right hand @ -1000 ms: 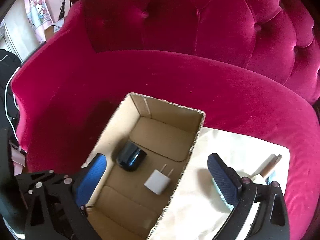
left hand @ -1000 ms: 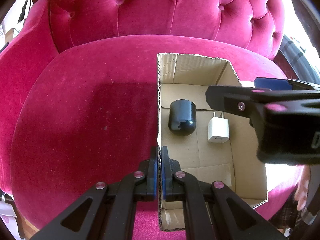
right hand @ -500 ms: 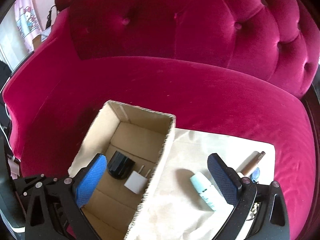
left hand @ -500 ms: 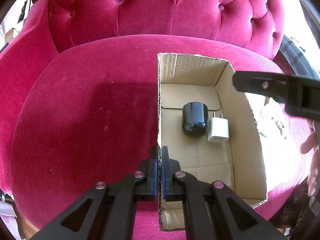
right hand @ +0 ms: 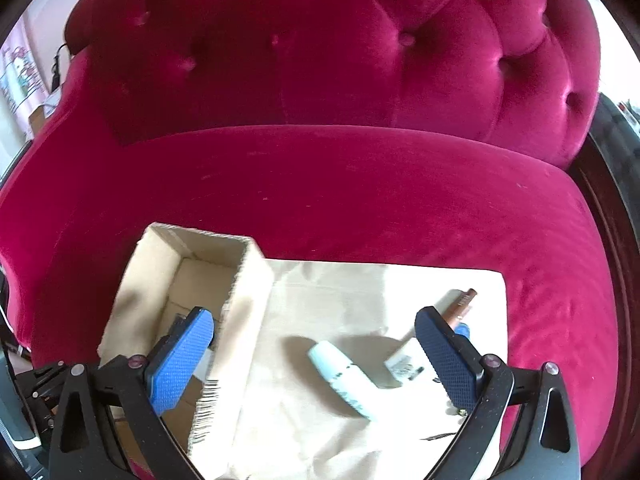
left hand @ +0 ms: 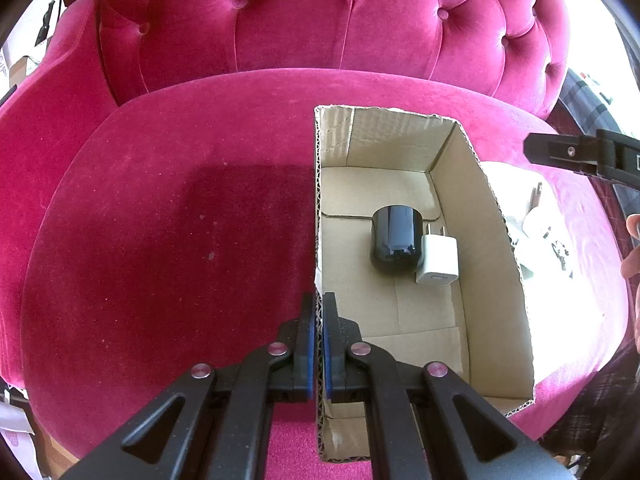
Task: Organize rigid objects
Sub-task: 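Move the right gripper back over the paper to the white jar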
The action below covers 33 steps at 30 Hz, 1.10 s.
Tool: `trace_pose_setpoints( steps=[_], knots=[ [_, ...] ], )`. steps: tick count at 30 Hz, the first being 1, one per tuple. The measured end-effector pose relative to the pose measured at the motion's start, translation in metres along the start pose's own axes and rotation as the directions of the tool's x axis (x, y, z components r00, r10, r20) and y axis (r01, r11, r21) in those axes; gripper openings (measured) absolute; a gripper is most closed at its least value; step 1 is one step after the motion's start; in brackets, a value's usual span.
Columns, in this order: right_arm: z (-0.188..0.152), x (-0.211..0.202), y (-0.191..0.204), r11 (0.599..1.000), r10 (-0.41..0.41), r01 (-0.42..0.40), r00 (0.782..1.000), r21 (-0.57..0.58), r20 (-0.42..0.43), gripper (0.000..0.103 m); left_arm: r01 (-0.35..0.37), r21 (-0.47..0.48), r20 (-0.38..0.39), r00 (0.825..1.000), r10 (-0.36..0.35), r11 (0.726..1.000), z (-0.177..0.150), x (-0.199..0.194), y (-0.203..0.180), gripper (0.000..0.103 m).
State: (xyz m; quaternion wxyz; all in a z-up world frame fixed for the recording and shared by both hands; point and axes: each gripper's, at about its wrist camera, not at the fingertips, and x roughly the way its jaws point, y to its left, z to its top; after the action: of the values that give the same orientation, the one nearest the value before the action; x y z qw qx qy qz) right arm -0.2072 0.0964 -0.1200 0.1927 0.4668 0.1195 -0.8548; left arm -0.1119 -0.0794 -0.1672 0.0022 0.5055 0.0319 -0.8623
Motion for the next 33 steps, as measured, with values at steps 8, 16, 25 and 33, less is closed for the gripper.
trace_pose_setpoints(
  steps=[8,16,25,33],
  knots=[
    [0.006,-0.006,-0.029,0.997,-0.059,0.06,0.998,0.057,-0.016,0.103,0.0,0.001,0.0,1.0,0.0,1.0,-0.002,-0.001,0.001,0.003],
    [-0.006,0.0,-0.054,0.988,-0.106,0.112,0.992,0.105,-0.065,0.103,0.002,-0.002,-0.002,1.0,-0.002,1.0,-0.002,-0.002,0.001,0.003],
    [-0.019,0.009,-0.062,0.985,-0.124,0.136,0.985,0.102,-0.117,0.103,0.005,-0.007,-0.003,1.0,-0.005,1.0,-0.003,-0.003,0.002,0.003],
    [-0.03,0.027,-0.078,0.978,-0.105,0.134,0.979,0.162,-0.177,0.103,0.005,-0.007,-0.002,1.0,-0.005,1.0,-0.003,-0.003,0.002,0.003]
  ],
)
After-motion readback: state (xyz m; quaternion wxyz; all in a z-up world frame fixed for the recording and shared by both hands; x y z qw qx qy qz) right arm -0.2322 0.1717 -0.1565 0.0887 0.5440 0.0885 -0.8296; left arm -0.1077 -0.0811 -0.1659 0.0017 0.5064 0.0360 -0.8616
